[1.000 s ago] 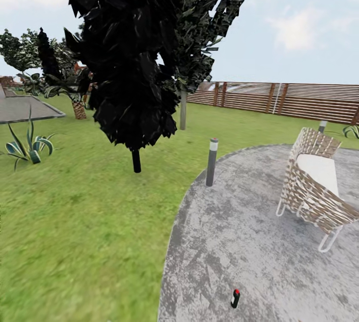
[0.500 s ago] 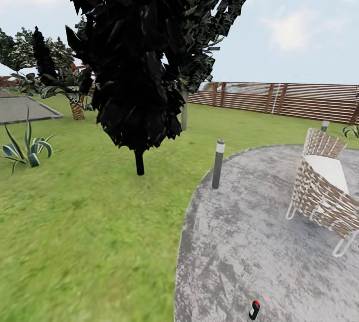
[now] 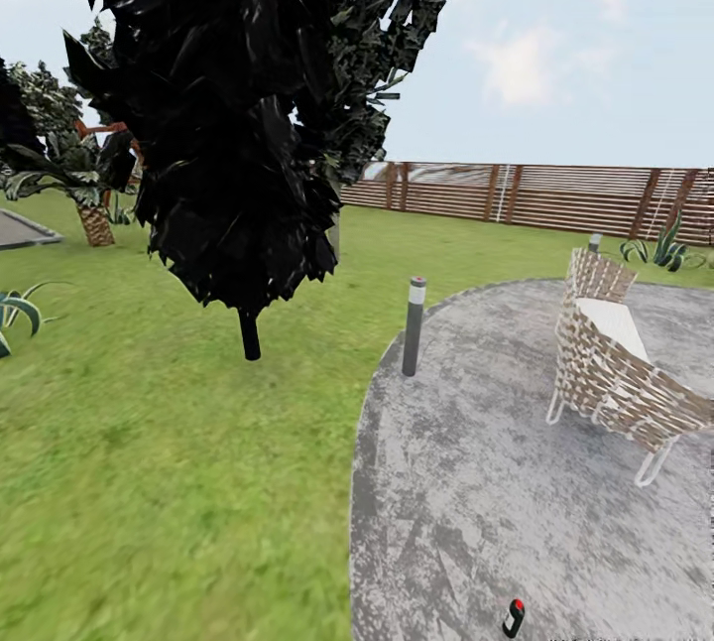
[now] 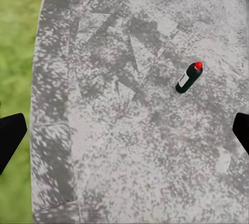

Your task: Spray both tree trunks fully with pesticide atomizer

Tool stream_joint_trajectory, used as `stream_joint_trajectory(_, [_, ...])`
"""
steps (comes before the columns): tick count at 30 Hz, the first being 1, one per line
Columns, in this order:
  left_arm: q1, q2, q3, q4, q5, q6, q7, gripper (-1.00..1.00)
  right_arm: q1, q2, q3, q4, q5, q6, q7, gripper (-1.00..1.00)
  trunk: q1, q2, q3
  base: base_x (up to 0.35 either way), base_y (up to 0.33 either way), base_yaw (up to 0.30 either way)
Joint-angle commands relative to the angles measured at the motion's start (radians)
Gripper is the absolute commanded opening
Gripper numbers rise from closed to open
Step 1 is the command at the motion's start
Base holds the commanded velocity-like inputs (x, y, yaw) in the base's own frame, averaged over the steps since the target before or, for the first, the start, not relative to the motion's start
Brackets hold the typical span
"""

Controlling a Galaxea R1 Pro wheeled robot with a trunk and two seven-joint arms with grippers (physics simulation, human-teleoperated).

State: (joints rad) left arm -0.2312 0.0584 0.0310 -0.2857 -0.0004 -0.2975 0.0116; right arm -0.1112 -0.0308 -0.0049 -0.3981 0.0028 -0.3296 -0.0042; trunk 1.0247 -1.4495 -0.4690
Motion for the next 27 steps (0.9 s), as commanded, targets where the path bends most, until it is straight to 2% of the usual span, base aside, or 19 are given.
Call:
stream_joint_trajectory(1, [0.0,0.0,0.002,0.001,0.0,-0.003,0.001,1.0,-0.001,0.0,0.0,0.001,0.0,-0.003,0.0,1.0,0.0,-0.001,-0.001,0.179,0.308,-0.264])
stream_joint_trajectory(27, [0.0,0.0,0.001,0.0,-0.001,-0.003,0.001,1.0,-0.001,0.0,0.0,0.001,0.0,-0.003,0.0,1.0,0.0,-0.001,-0.001,0.193,0.301,-0.264])
